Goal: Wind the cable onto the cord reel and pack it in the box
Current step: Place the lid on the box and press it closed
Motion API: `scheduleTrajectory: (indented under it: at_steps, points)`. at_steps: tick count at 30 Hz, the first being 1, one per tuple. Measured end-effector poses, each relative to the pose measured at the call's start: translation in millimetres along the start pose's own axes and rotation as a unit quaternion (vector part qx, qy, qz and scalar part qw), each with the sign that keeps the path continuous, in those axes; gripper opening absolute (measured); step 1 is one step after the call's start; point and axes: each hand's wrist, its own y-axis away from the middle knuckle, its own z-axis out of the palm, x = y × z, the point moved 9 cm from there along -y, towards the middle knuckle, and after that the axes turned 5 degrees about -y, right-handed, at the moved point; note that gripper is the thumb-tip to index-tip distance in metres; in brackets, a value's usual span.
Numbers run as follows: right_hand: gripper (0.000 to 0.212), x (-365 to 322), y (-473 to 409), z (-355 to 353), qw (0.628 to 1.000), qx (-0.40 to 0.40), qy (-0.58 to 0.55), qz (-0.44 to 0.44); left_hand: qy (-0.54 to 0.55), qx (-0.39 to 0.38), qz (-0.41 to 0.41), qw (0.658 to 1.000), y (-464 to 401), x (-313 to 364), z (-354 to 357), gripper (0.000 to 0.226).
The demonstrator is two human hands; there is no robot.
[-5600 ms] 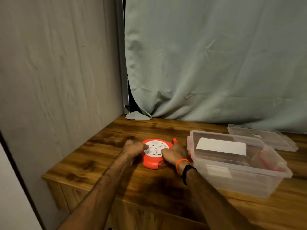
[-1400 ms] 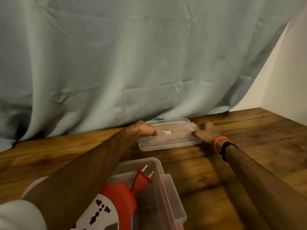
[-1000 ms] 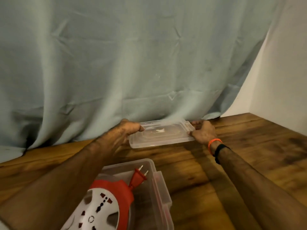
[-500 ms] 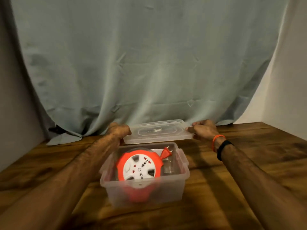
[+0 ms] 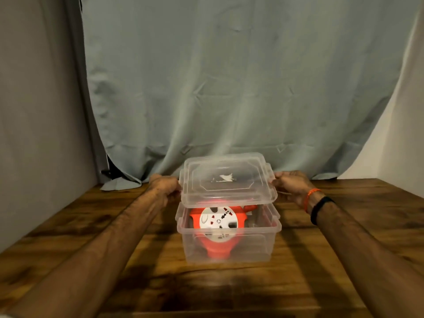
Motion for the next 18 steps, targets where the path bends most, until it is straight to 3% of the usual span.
scheduleTrajectory:
  at_steps: [3, 7, 13, 18]
  points:
    - [0.025, -10.3, 8.6, 0.4, 0.998, 0.0, -0.055, -0.037, 0.018, -0.012, 0.025, 0.999, 0.2, 5.6, -1.8, 0.022]
    - [0.021, -17.8, 13.6, -2.4, 0.994, 0.028, -0.08, -0.066, 0.017, 0.012, 0.047, 0.999, 2.4, 8.6, -8.1, 0.025]
    - [0.023, -11.3, 16.8, 2.8, 0.99, 0.029, -0.128, -0.044, 0.047, 0.019, -0.003, 0.999, 3.5, 1.6, -14.4, 0.007]
    - [0.038, 3.4, 19.1, 3.9, 0.991, 0.034, -0.132, 0.007, 0.108, -0.004, -0.019, 0.994, 10.3, -3.0, -14.3, 0.029]
